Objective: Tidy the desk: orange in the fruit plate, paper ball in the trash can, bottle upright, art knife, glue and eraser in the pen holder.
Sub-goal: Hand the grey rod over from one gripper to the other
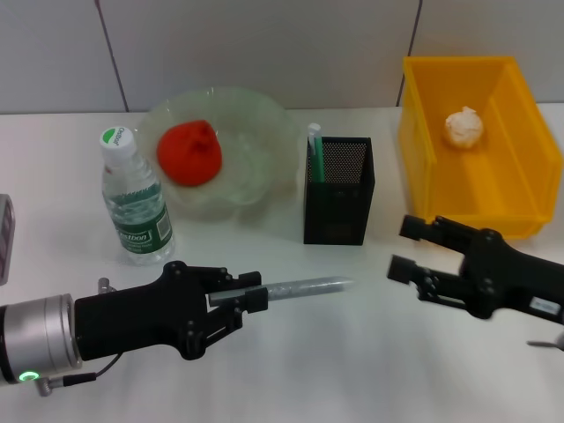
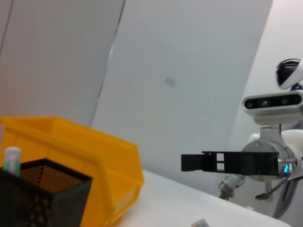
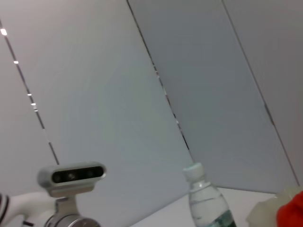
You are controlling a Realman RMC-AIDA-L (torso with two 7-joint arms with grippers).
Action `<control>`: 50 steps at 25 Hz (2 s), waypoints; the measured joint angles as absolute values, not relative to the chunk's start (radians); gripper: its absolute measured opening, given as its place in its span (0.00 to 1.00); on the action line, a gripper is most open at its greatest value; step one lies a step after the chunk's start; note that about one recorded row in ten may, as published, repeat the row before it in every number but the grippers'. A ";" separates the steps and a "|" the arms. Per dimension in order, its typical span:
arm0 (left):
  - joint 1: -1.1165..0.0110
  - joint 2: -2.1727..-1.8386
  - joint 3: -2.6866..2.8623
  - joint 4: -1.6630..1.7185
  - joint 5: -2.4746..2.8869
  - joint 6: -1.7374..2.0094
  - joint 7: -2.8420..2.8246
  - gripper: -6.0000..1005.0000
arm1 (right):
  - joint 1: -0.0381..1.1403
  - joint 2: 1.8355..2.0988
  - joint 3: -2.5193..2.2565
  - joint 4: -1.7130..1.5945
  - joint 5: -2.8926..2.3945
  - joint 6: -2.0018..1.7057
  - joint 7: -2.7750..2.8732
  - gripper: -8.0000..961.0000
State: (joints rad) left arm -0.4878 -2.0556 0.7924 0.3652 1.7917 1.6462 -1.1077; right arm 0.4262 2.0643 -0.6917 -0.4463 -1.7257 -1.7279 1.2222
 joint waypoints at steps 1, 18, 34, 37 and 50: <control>-0.492 -2.055 0.793 0.365 1.792 1.666 -1.112 0.19 | 0.420 2.058 -0.692 -0.451 -1.729 -1.749 1.220 0.74; -0.517 -2.068 0.807 0.351 1.791 1.787 -1.164 0.19 | 0.485 2.019 -0.705 -0.463 -1.867 -1.840 1.219 0.83; -0.548 -2.071 0.808 0.311 1.790 1.805 -1.157 0.19 | 0.526 2.034 -0.743 -0.458 -1.870 -1.866 1.225 0.82; -0.549 -2.072 0.808 0.308 1.788 1.805 -1.157 0.19 | 0.529 2.034 -0.744 -0.456 -1.875 -1.867 1.225 0.82; -0.560 -2.072 0.808 0.286 1.790 1.804 -1.155 0.19 | 0.534 2.036 -0.737 -0.454 -1.902 -1.860 1.239 0.72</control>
State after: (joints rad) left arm -0.5599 -2.0723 0.8083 0.2856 1.7904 1.8038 -1.1551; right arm 0.5345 2.0355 -0.7367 -0.4540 -1.9023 -1.8597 1.2389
